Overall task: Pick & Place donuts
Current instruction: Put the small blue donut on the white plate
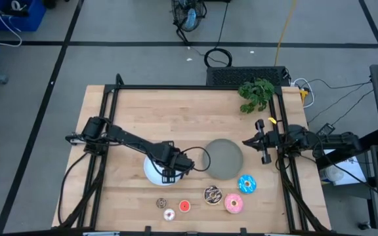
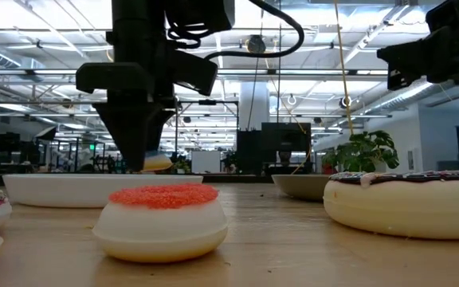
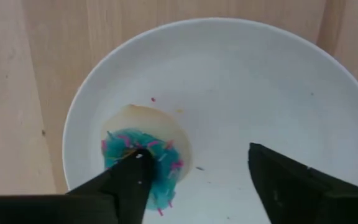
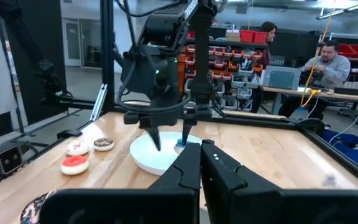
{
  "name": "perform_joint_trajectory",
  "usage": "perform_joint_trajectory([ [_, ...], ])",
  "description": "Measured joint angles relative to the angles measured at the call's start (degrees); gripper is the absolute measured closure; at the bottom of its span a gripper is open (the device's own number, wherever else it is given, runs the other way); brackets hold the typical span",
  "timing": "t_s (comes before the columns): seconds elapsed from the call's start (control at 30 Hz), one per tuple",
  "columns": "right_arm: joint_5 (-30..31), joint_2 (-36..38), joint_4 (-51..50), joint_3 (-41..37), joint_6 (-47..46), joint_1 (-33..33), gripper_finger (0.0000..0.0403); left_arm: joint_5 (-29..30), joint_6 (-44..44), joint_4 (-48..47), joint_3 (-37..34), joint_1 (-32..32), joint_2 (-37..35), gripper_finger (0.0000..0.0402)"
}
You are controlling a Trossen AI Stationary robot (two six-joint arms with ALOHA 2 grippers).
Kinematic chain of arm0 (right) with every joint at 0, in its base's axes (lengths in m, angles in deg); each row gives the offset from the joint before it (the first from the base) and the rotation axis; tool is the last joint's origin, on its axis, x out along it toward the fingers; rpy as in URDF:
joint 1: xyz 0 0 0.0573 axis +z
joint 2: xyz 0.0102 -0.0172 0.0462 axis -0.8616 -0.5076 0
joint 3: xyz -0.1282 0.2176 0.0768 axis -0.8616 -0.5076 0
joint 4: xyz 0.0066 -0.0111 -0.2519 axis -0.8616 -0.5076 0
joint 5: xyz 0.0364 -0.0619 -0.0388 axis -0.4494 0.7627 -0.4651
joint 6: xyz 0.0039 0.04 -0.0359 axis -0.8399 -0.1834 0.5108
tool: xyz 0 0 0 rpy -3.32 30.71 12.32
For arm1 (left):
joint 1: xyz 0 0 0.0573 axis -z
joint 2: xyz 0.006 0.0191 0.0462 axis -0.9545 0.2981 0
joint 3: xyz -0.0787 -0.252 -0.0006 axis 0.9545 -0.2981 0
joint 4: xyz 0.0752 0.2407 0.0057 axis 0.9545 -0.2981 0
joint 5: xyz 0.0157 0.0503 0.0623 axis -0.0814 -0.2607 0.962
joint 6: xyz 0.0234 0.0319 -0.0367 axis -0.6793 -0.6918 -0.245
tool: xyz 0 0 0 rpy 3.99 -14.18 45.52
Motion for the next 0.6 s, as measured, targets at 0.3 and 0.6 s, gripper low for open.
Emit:
perform_joint_trajectory([
  [0.3,1.9,-18.3,17.1,0.0,0.0,0.0,0.0403,1.6,-0.2,1.2,0.0,0.3,0.0,0.0120],
  [0.6,2.4,-46.7,31.9,6.2,0.3,3.5,0.0403,3.2,0.9,0.8,0.0,2.8,0.0,0.0152],
])
